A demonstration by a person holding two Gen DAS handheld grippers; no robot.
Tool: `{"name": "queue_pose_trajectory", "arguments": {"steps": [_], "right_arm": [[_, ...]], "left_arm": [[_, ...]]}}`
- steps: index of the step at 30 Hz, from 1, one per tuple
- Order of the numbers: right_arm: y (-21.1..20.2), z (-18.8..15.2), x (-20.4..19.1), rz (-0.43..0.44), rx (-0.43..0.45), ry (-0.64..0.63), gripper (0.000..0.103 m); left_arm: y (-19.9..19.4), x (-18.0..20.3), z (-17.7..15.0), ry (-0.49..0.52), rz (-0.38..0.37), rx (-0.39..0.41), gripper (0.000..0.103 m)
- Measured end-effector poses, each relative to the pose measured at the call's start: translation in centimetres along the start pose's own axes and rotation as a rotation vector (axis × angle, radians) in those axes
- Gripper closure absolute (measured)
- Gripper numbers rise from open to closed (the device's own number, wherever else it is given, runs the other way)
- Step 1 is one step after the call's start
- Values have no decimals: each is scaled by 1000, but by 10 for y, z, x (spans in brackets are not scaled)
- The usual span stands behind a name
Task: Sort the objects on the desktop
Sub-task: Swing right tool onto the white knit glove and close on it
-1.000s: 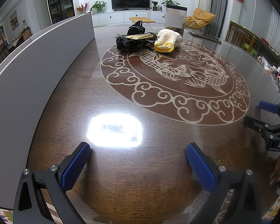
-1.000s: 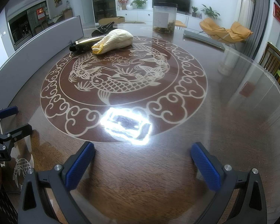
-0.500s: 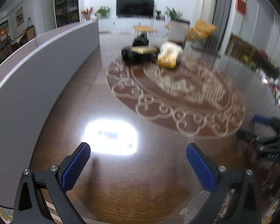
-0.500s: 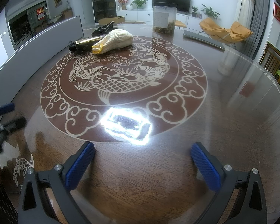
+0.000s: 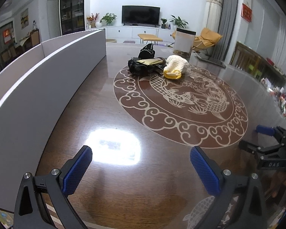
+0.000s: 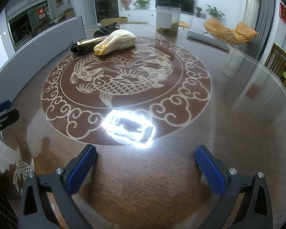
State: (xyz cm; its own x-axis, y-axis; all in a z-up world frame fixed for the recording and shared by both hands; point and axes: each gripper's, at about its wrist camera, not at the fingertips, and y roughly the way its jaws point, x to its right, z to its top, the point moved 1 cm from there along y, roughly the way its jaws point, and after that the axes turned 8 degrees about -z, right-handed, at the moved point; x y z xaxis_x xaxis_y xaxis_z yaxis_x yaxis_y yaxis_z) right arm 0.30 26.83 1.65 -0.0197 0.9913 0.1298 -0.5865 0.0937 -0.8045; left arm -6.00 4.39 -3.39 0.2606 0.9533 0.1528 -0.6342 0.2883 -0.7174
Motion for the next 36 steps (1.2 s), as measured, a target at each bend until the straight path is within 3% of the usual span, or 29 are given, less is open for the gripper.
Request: {"name": "queue_pose_trajectory", "arguments": {"steps": [3, 6, 11, 16, 20, 24, 26, 30, 33, 36], "right_arm": [[-2, 7, -3, 21, -40, -35, 0], [16, 42, -3, 44, -117, -92, 0], [35, 141, -1, 92, 22, -9, 0], [88, 224, -24, 87, 19, 62, 0], [125, 256, -45, 78, -4, 161, 0], [159, 253, -83, 109, -83, 106, 0], [154, 243, -103, 102, -48, -2, 0], [116, 192, -144, 214, 1, -300, 0], [87, 155, -148, 279, -31, -437, 2], [57, 136, -123, 261, 3, -400, 1]], "left_arm": [[-2, -3, 0, 1, 18, 6, 0], [-2, -9, 1, -27, 10, 11, 0], [-4, -15, 2, -49, 34, 23, 0], [-12, -27, 5, -94, 62, 59, 0], [-13, -38, 5, -145, 56, 62, 0], [-11, -45, 6, -179, 46, 53, 0], [-11, -46, 6, -181, 48, 56, 0], [-15, -46, 6, -179, 57, 74, 0], [-19, -44, 6, -174, 61, 85, 0], [-21, -43, 5, -174, 59, 92, 0]]}}
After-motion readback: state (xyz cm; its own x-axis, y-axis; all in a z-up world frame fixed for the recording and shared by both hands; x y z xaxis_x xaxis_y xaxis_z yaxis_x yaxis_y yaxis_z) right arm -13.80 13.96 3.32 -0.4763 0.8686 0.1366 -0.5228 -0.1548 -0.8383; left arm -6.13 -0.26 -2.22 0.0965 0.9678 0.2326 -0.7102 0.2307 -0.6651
